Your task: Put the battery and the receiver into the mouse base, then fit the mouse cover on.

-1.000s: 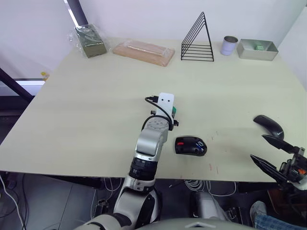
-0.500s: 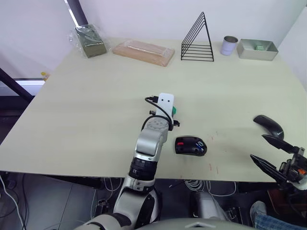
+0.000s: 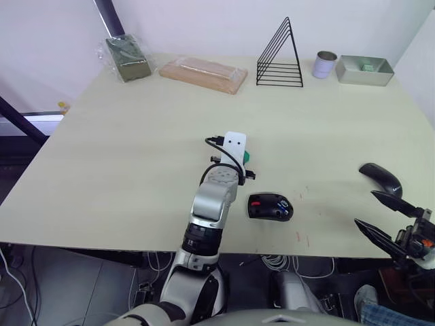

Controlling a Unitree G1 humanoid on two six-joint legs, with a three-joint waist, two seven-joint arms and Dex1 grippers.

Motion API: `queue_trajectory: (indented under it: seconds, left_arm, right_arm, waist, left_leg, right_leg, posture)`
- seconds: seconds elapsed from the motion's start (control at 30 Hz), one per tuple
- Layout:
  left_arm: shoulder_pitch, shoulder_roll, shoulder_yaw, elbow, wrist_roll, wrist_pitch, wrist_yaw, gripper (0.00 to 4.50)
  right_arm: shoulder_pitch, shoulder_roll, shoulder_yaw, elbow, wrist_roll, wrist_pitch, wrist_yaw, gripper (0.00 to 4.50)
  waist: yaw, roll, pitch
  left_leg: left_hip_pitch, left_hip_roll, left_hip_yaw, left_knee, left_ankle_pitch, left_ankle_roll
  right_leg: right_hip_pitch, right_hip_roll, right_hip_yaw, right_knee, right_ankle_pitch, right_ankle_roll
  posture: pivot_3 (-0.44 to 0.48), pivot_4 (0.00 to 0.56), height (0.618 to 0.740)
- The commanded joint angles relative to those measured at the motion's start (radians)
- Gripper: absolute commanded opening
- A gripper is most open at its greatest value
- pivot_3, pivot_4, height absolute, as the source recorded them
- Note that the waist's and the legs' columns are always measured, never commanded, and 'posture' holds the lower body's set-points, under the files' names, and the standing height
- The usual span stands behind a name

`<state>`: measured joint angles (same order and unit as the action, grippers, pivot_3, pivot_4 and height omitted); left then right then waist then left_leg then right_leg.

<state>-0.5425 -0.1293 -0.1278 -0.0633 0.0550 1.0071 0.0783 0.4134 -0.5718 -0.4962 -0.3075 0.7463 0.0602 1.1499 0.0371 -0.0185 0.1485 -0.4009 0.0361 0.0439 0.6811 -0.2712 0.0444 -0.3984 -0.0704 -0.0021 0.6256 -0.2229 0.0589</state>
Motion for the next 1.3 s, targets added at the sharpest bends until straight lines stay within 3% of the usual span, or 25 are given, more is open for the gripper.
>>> queue_trajectory:
  seconds: [0.03,0.1,0.23,0.4,0.53,0.6,0.7,0.8,0.9,1.0,1.13,1.3]
  left_arm:
    - [0.029,0.025,-0.008,-0.118,-0.054,-0.001,-0.087,0.20]
    - [0.043,0.044,-0.002,-0.157,-0.082,0.011,-0.131,0.20]
    - [0.065,0.171,-0.002,-0.257,-0.152,0.042,-0.272,0.20]
    - [0.054,0.434,-0.001,-0.338,-0.298,0.010,-0.585,0.20]
    - [-0.005,0.643,0.002,-0.299,-0.379,-0.041,-0.826,0.20]
    - [-0.047,0.702,-0.008,-0.260,-0.399,-0.068,-0.909,0.20]
    - [-0.132,0.776,-0.041,-0.192,-0.426,-0.127,-1.057,0.20]
    - [-0.175,0.803,-0.069,-0.148,-0.432,-0.173,-1.132,0.20]
    - [-0.272,0.822,-0.122,-0.056,-0.403,-0.287,-1.259,0.20]
    - [-0.326,0.819,-0.152,0.005,-0.389,-0.347,-1.327,0.20]
    - [-0.375,0.800,-0.189,0.072,-0.350,-0.460,-1.394,0.20]
    - [-0.426,0.766,-0.226,0.139,-0.311,-0.562,-1.460,0.20]
  right_arm:
    - [-0.005,-0.002,-0.014,-0.049,0.017,-0.002,-0.017,4.50]
    - [-0.008,-0.005,-0.009,-0.067,0.020,0.009,-0.029,4.50]
    - [-0.012,-0.031,0.017,-0.134,0.023,0.065,-0.066,4.50]
    - [-0.053,-0.051,0.059,-0.253,-0.001,0.160,-0.218,4.50]
    - [-0.097,-0.106,0.099,-0.386,0.024,0.310,-0.366,4.50]
    - [-0.126,-0.153,0.104,-0.442,0.062,0.420,-0.459,4.50]
    - [-0.208,-0.280,0.091,-0.485,0.314,0.657,-0.650,4.50]
    - [-0.288,-0.323,0.093,-0.472,0.538,0.707,-0.739,4.50]
    - [-0.384,-0.442,0.128,-0.403,0.812,0.783,-0.958,4.50]
    - [-0.447,-0.526,0.157,-0.348,1.055,0.771,-1.089,4.50]
    - [-0.531,-0.599,0.225,-0.278,1.201,0.780,-1.190,4.50]
    - [-0.636,-0.548,0.310,-0.201,1.226,0.811,-1.227,4.50]
  waist:
    - [0.000,0.000,0.000]
    - [-0.001,0.000,0.000]
    - [-0.003,0.001,0.000]
    - [-0.010,0.001,0.000]
    - [-0.014,0.001,0.001]
    - [-0.012,0.000,0.001]
    - [-0.017,-0.001,0.002]
    - [-0.019,-0.002,0.003]
    - [-0.019,-0.003,0.004]
    - [-0.019,-0.006,0.004]
    - [-0.022,-0.006,0.004]
    - [-0.020,-0.009,0.006]
  left_leg:
    - [0.000,0.000,0.000,0.000,0.000,0.000]
    - [0.000,0.000,0.000,0.000,0.000,0.000]
    - [0.000,0.001,0.000,-0.001,0.000,0.000]
    - [0.000,0.002,0.000,-0.001,0.000,0.000]
    - [-0.001,0.002,0.001,-0.002,0.000,0.000]
    - [-0.002,0.002,0.001,-0.002,0.000,0.000]
    - [-0.002,0.002,0.001,-0.002,0.000,0.000]
    - [-0.002,0.002,0.001,-0.002,0.000,0.000]
    - [-0.002,0.001,0.001,-0.005,0.000,0.000]
    - [-0.011,0.001,0.001,-0.002,0.001,0.000]
    - [-0.013,0.000,0.001,-0.002,0.000,0.000]
    - [-0.015,0.000,0.001,-0.001,0.000,0.001]
  right_leg:
    - [0.000,0.000,0.000,0.000,0.000,0.000]
    - [0.000,0.000,0.000,0.000,0.000,0.000]
    - [-0.001,0.000,0.000,0.000,0.000,0.000]
    - [-0.002,-0.001,0.000,0.000,0.000,-0.001]
    - [-0.003,-0.001,0.000,0.000,0.000,-0.001]
    - [-0.003,-0.002,0.000,0.000,0.000,-0.001]
    - [-0.003,-0.002,0.000,0.000,0.000,-0.001]
    - [-0.004,-0.002,0.000,0.000,0.000,-0.001]
    - [-0.004,-0.002,0.000,-0.002,0.000,-0.001]
    - [-0.011,-0.002,0.000,-0.001,0.000,-0.001]
    - [-0.012,-0.001,0.000,-0.002,0.000,0.000]
    - [-0.013,0.000,0.000,-0.002,0.000,0.000]
  posture:
    - [0.000,0.150,0.740]
    - [0.000,0.150,0.740]
    - [0.000,0.150,0.740]
    - [0.000,0.150,0.740]
    - [0.000,0.150,0.740]
    - [0.000,0.150,0.740]
    - [0.000,0.150,0.740]
    - [0.000,0.150,0.740]
    - [0.000,0.150,0.740]
    - [0.000,0.150,0.740]
    - [0.000,0.150,0.740]
    - [0.000,0.150,0.740]
